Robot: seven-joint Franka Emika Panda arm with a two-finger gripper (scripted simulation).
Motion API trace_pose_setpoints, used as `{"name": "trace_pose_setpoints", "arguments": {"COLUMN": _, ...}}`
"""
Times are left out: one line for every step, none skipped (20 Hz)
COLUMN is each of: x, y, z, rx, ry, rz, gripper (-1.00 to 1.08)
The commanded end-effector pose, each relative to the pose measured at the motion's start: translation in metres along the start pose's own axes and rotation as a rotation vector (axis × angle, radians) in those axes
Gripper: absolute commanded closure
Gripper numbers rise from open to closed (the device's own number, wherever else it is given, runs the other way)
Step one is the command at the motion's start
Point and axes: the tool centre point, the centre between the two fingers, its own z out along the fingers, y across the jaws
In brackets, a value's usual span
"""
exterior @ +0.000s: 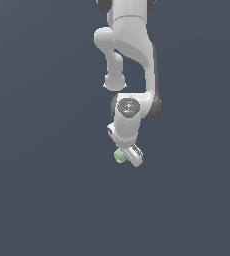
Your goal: Pick up the object and move it to a goal position.
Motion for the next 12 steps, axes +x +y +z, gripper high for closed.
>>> {"name": "trace_pose_setpoints", "arguments": {"x": 0.000, "y": 0.000, "z": 0.001, "rx": -0.001, "ry": 0.000, "rz": 0.001, "gripper": 1.08}}
{"name": "trace_pose_setpoints", "arguments": {"x": 0.000, "y": 0.000, "z": 0.001, "rx": -0.001, "ry": 0.000, "rz": 0.001, "gripper": 1.08}}
{"name": "trace_pose_setpoints", "arguments": {"x": 0.000, "y": 0.000, "z": 0.001, "rx": -0.001, "ry": 0.000, "rz": 0.001, "gripper": 1.08}}
{"name": "trace_pose_setpoints", "arguments": {"x": 0.000, "y": 0.000, "z": 0.001, "rx": -0.001, "ry": 0.000, "rz": 0.001, "gripper": 1.08}}
{"name": "trace_pose_setpoints", "arguments": {"x": 0.000, "y": 0.000, "z": 0.000, "rx": 0.000, "ry": 0.000, "rz": 0.000, "gripper": 1.08}}
{"name": "trace_pose_setpoints", "arguments": {"x": 0.000, "y": 0.000, "z": 0.000, "rx": 0.000, "ry": 0.000, "rz": 0.000, "gripper": 1.08}}
{"name": "trace_pose_setpoints", "arguments": {"x": 0.000, "y": 0.000, "z": -0.001, "rx": 0.000, "ry": 0.000, "rz": 0.000, "gripper": 1.08}}
{"name": "trace_pose_setpoints", "arguments": {"x": 0.000, "y": 0.001, "z": -0.002, "rx": 0.000, "ry": 0.000, "rz": 0.000, "gripper": 1.08}}
{"name": "trace_pose_setpoints", "arguments": {"x": -0.001, "y": 0.001, "z": -0.004, "rx": 0.000, "ry": 0.000, "rz": 0.000, "gripper": 1.08}}
{"name": "trace_pose_setpoints", "arguments": {"x": -0.001, "y": 0.002, "z": -0.006, "rx": 0.000, "ry": 0.000, "rz": 0.000, "gripper": 1.08}}
{"name": "trace_pose_setpoints", "arguments": {"x": -0.002, "y": 0.002, "z": -0.009, "rx": 0.000, "ry": 0.000, "rz": 0.000, "gripper": 1.08}}
{"name": "trace_pose_setpoints", "arguments": {"x": -0.002, "y": 0.003, "z": -0.012, "rx": 0.000, "ry": 0.000, "rz": 0.000, "gripper": 1.08}}
